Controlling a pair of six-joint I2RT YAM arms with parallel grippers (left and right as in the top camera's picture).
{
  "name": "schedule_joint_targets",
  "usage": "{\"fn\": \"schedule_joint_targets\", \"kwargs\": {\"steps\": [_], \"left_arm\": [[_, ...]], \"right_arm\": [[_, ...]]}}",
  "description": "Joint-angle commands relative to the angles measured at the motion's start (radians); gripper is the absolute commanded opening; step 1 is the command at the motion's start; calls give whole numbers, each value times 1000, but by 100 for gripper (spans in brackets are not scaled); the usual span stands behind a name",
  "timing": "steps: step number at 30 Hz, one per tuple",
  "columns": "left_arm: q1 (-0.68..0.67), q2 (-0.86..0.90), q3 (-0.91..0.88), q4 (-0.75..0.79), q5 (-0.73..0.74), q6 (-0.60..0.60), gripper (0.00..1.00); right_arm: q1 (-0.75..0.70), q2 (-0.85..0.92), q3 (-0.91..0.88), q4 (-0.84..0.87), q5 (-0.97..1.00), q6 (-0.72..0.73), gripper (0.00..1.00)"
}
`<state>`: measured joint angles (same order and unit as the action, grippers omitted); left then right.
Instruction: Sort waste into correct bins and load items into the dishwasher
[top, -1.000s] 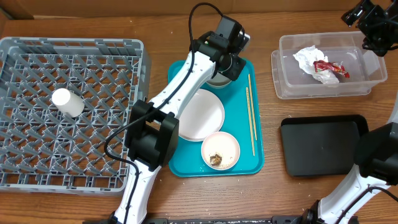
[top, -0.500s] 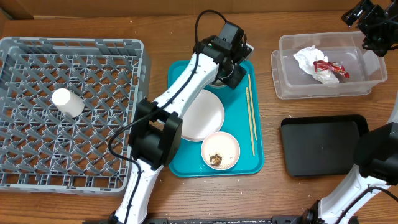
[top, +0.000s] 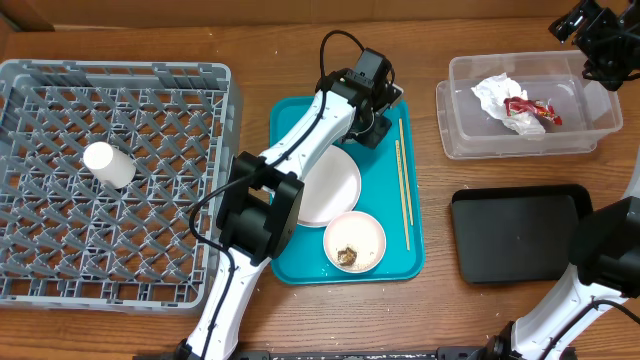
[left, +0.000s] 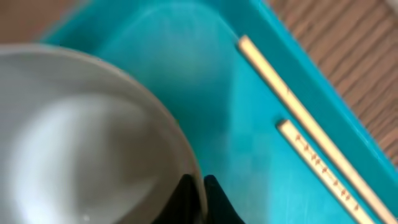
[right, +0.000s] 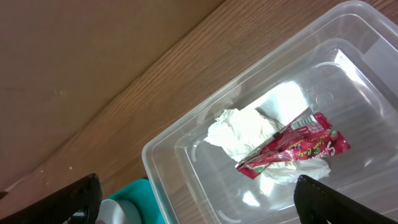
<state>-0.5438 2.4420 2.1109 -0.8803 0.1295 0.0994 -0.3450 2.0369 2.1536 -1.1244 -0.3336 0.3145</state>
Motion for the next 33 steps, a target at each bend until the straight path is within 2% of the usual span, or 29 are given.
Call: {"fn": "schedule_joint_targets", "kwargs": {"steps": [1,6,12,17,20,23,28,31,33], "left_arm": [[-5,-4,47,-19,17,-76,4],[-5,-4,193,-114,17,-121,4],[14,-4,460,-306,17,-193,4],[102,-14,698,-454,20,-357,4],[204,-21,811,-518,64,-443,4],[340,-21,885,-571,202,-481,4],[602,-19,877,-621,486,-481,4],[735,-19,857,-638,608,-481,4],[805,-19,848,-664,634,-480,4]], "right_arm": [[3,-48,7,4,3,4,100],[3,-48,7,4,3,4,100],[3,-48,7,4,3,4,100],[3,-48,7,4,4,4,100],[3,-48,7,4,4,4,100],[3,-48,7,4,3,4,100],[3,-48,7,4,3,4,100],[3,-48,7,4,3,4,100],[3,-48,7,4,3,4,100]]}}
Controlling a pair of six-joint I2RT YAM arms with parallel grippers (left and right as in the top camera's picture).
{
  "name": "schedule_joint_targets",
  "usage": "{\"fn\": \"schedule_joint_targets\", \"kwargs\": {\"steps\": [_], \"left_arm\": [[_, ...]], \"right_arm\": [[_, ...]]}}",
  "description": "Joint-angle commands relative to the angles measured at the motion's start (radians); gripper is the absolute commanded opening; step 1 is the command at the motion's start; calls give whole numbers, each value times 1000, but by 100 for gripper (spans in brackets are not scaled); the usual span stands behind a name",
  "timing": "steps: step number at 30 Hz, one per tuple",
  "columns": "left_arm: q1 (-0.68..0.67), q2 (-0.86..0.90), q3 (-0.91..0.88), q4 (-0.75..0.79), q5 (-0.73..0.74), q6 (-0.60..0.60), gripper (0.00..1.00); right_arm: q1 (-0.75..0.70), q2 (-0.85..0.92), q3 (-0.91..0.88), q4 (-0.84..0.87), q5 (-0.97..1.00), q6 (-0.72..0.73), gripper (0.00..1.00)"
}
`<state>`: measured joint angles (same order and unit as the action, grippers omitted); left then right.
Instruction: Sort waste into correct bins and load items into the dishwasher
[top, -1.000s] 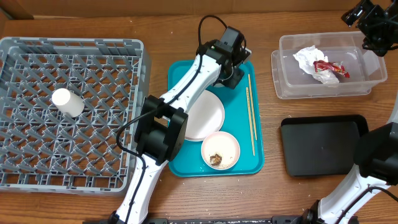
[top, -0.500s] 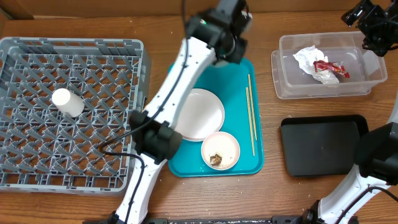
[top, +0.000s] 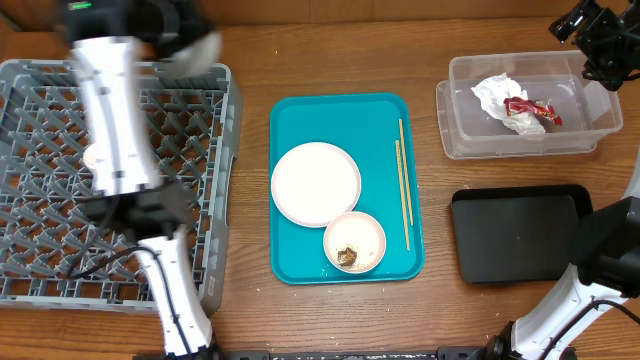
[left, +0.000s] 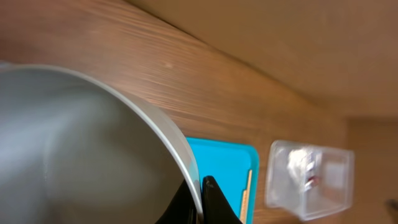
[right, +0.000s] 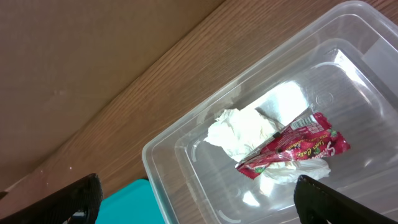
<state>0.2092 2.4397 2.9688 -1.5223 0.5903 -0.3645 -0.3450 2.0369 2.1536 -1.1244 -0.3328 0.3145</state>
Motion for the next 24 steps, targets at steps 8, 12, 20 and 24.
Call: {"fn": "schedule_joint_targets", "kwargs": {"steps": [8,12,20,24], "left_arm": [[255,-10,-91,-61,277,87,4],[308,-10,-198,3,508,150,4],[359,-10,-430,151,666,185,4],[386,-10,-522,182,720,190,4]], "right_arm": [[3,-48,7,4,3,4,100],[3,-48,7,4,3,4,100],[3,-48,7,4,3,4,100],[3,-48,7,4,3,4,100]]}}
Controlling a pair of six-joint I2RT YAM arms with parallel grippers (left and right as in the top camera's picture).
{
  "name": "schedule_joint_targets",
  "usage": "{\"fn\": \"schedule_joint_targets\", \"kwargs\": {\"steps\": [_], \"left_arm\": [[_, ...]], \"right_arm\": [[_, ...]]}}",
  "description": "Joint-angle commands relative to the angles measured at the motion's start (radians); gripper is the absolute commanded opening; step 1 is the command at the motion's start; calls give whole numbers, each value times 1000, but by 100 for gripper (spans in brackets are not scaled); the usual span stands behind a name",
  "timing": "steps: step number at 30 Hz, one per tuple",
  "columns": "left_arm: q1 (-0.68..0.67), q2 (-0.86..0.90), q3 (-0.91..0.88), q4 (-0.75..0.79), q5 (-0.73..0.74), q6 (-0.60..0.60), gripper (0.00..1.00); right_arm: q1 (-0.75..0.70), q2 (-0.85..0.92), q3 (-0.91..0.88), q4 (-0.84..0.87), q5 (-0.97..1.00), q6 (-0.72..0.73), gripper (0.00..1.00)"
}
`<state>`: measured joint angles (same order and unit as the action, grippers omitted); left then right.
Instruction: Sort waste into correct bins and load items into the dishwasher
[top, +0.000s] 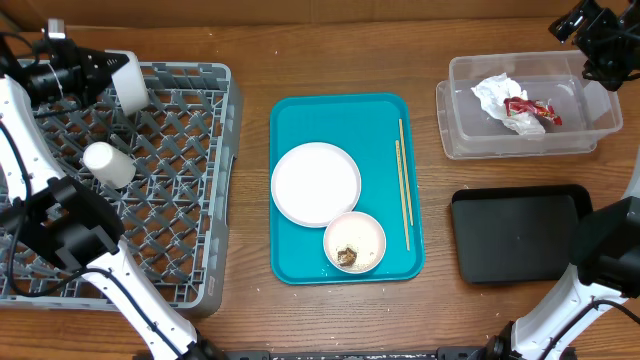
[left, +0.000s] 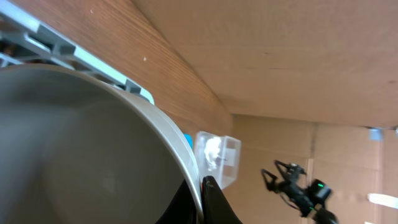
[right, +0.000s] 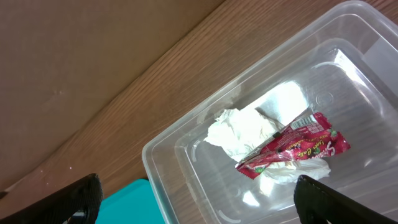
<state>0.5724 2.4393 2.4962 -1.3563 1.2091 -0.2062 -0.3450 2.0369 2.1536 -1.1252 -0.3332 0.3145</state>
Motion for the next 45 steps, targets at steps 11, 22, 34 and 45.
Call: {"fn": "schedule_joint_targets", "kwargs": {"steps": [11,22,34,45], "left_arm": [[69,-8,-208,208,113,43,4],[55,-8,-354,356,315,43,4],[58,-8,-354,381,309,42,4],[61,-9,-353,336,193,42,4]], "right_arm": [[3,-48,7,5,3,4,100],[3,-48,7,5,3,4,100],[3,-48,6,5,3,4,100],[3,-48,7,5,3,4,100]]}}
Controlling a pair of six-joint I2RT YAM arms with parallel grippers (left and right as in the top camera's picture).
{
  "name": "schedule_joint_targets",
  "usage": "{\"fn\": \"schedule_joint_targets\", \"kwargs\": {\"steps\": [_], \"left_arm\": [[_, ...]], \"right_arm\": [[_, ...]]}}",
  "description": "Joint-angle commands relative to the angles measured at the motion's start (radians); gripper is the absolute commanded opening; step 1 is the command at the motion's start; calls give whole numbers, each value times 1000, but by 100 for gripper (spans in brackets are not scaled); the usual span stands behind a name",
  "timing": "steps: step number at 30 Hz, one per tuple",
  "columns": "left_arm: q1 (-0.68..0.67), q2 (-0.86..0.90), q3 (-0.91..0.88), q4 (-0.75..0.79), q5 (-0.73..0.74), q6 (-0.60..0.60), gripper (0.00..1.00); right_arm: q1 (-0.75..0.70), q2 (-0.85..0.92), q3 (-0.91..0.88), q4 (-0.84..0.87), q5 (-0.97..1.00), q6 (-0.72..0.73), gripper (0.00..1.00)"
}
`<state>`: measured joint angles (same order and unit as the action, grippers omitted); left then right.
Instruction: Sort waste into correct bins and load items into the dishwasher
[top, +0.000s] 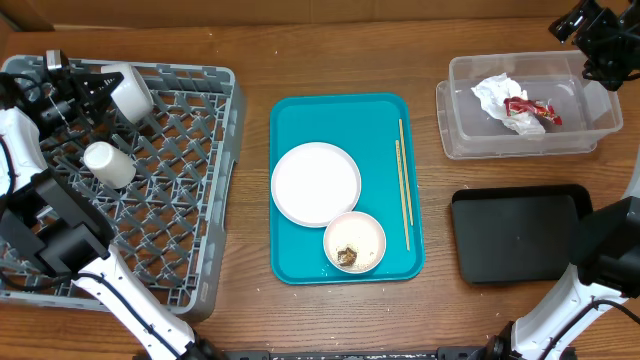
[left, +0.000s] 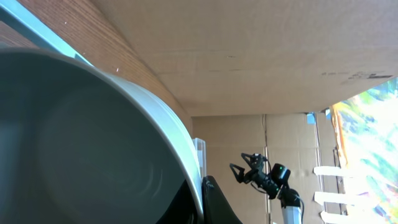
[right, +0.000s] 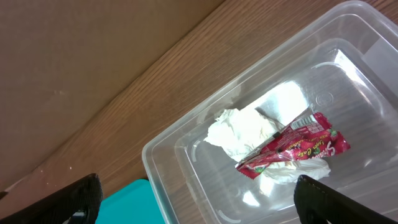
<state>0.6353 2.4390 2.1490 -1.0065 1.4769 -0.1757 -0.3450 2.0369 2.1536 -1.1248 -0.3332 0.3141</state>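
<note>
My left gripper (top: 100, 88) is shut on the rim of a white cup (top: 131, 90), held on its side over the far left part of the grey dish rack (top: 200, 200). In the left wrist view the cup (left: 93, 143) fills the frame, with the fingertips (left: 208, 202) pinching its rim. A second white cup (top: 108, 163) lies in the rack. On the teal tray (top: 300, 115) are a white plate (top: 316, 183), a bowl with food scraps (top: 354, 241) and chopsticks (top: 402, 180). My right gripper (top: 595, 35) hangs open above the clear bin (right: 186, 155).
The clear bin (top: 460, 130) at the far right holds crumpled white paper (right: 239, 130) and a red wrapper (right: 292, 149). A black tray (top: 520, 232) lies in front of it. The left arm's base stands at the rack's near left side.
The left gripper and its cup have shifted slightly nearer and lower over the far left of the rack. The right gripper has not moved.
First my left gripper was shut on the cup's rim at the far end of the teal tray. Then it held the cup above the rack's far edge, then at the rack's far left. Now the cup hangs slightly lower there. The right arm stayed still.
</note>
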Motion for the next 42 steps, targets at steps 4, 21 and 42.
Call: {"fn": "schedule_joint_targets", "kwargs": {"steps": [4,21,42], "left_arm": [[10,-9,-6,-14,-123,-23,4],[40,-20,218,-245,-532,-33,29],[-127,-19,626,-595,-1137,-4,4]], "right_arm": [[3,-48,7,5,3,4,100],[3,-48,7,5,3,4,100],[3,-48,7,5,3,5,100]]}}
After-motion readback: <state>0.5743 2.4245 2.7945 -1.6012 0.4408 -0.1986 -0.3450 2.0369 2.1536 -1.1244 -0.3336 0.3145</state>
